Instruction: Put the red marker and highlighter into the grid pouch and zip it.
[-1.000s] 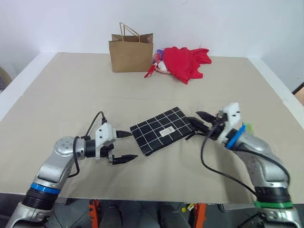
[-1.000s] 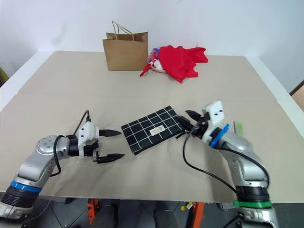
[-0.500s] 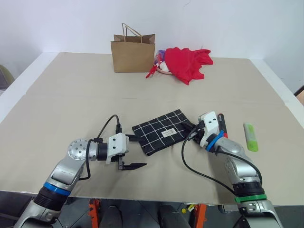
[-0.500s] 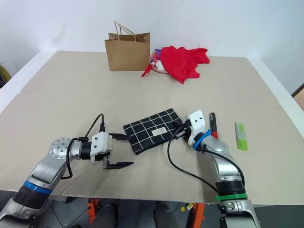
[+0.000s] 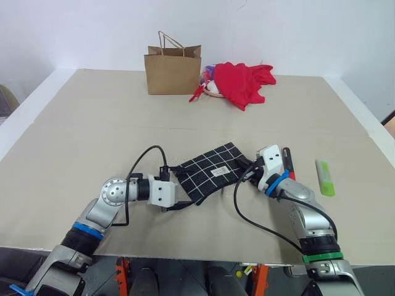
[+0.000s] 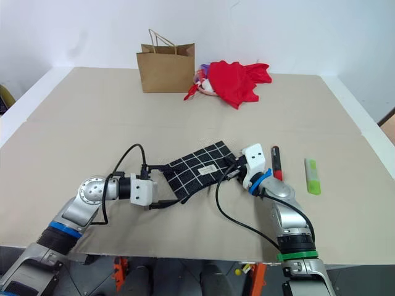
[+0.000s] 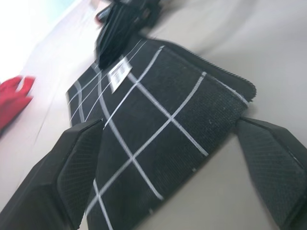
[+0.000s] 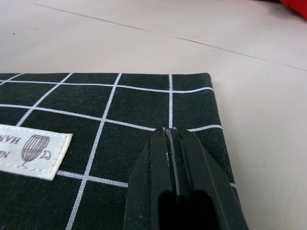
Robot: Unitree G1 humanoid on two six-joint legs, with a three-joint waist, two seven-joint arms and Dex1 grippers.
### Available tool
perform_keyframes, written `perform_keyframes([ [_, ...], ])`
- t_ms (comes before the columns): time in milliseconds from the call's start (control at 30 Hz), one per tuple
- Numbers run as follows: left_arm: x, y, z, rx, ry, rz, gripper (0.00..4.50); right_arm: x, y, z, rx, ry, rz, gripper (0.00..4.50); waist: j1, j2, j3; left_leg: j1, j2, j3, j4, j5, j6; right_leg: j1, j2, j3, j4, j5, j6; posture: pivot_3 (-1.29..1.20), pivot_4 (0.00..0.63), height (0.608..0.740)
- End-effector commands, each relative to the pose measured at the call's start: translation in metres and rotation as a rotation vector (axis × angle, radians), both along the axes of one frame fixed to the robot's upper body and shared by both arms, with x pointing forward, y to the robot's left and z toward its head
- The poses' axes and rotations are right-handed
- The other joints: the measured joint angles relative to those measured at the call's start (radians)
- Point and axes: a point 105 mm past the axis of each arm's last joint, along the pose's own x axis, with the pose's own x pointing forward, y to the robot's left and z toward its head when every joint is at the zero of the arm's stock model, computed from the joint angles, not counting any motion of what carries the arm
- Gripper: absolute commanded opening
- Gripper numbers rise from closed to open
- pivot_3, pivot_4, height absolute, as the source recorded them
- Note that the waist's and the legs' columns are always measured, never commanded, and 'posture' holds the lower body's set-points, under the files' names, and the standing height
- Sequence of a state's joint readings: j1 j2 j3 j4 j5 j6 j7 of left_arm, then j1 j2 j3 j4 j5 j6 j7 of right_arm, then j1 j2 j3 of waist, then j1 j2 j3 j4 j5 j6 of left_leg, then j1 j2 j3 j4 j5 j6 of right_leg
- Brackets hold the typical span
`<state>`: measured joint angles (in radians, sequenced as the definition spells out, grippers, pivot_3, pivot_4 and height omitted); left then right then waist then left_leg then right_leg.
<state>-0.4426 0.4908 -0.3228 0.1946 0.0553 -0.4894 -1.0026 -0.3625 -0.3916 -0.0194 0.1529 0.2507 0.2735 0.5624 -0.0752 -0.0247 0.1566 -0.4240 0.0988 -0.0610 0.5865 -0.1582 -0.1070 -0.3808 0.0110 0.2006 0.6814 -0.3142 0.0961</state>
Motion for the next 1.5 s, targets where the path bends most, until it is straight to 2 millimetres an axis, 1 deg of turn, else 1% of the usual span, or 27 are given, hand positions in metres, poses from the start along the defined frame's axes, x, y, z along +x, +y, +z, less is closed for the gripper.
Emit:
perform_keyframes([
  [33,-0.004,0.002,0.001,0.033,0.038,-0.032,4.50,-0.001,-0.003,-0.005,-0.005,0.019,-0.013,0.02,0.000,0.001,0.000,0.000,0.000,0.000,0.000,0.000,0.000,0.000,0.000,0.000,0.000,0.000,0.000,0.00,0.150,0.740],
  [167,-0.007,0.008,0.005,0.052,0.070,-0.046,4.50,-0.002,-0.003,-0.007,-0.008,0.020,-0.015,0.02,-0.001,0.001,0.000,0.000,0.000,0.000,-0.001,0.000,0.000,0.000,0.000,0.000,0.000,0.000,0.000,0.00,0.150,0.740],
  [267,-0.010,0.009,0.010,0.058,0.104,-0.061,4.50,-0.003,-0.002,-0.007,-0.007,0.023,-0.011,0.02,-0.002,0.001,0.000,0.000,0.000,0.000,-0.001,0.000,0.000,0.000,0.000,0.000,0.000,0.000,0.000,0.00,0.150,0.740],
  [433,-0.018,0.006,0.010,0.076,0.149,-0.089,4.50,-0.002,0.000,-0.008,-0.013,0.023,-0.002,0.02,-0.003,0.001,0.000,0.000,0.000,-0.001,-0.001,0.000,0.000,0.000,0.000,-0.001,0.000,-0.001,0.000,0.00,0.150,0.740],
  [567,-0.010,-0.006,0.012,0.048,0.112,-0.054,4.50,-0.001,0.001,-0.008,-0.022,0.020,0.004,0.02,-0.003,0.001,0.000,0.000,0.000,-0.001,-0.001,0.000,0.000,0.000,0.000,-0.001,0.000,-0.001,0.000,0.00,0.150,0.740],
  [867,-0.001,-0.017,0.001,0.095,-0.001,-0.045,4.50,-0.003,0.004,-0.008,-0.019,0.016,0.012,0.02,-0.002,0.001,0.000,0.000,0.000,-0.001,0.000,0.000,0.000,0.000,0.000,-0.002,0.000,0.000,0.000,0.00,0.150,0.740],
  [1067,0.010,-0.024,0.006,0.072,-0.071,-0.018,4.50,-0.003,0.005,-0.007,-0.020,0.013,0.014,0.02,-0.002,0.001,0.000,0.000,0.000,-0.002,0.000,0.000,0.001,0.001,0.000,-0.002,0.000,-0.001,0.001,0.00,0.150,0.740],
  [1200,0.014,-0.031,0.008,0.062,-0.110,-0.002,4.50,-0.003,0.005,-0.007,-0.020,0.011,0.013,0.02,-0.002,0.001,0.000,0.000,0.000,-0.002,0.000,0.000,0.001,0.001,0.000,-0.002,0.000,-0.001,0.001,0.00,0.150,0.740],
  [1267,0.013,-0.036,0.007,0.069,-0.129,-0.007,4.50,-0.003,0.004,-0.007,-0.019,0.012,0.011,0.02,-0.002,0.001,0.000,0.000,0.000,-0.002,0.000,0.001,0.001,0.001,0.000,-0.002,0.000,-0.001,0.001,0.00,0.150,0.740],
  [1500,0.017,-0.041,0.003,0.096,-0.181,0.003,4.50,-0.003,0.005,-0.008,-0.018,0.017,0.014,0.02,-0.002,0.001,0.000,0.000,0.000,-0.002,0.000,0.001,0.001,0.001,0.000,-0.002,0.000,0.000,0.001,0.00,0.150,0.740],
])
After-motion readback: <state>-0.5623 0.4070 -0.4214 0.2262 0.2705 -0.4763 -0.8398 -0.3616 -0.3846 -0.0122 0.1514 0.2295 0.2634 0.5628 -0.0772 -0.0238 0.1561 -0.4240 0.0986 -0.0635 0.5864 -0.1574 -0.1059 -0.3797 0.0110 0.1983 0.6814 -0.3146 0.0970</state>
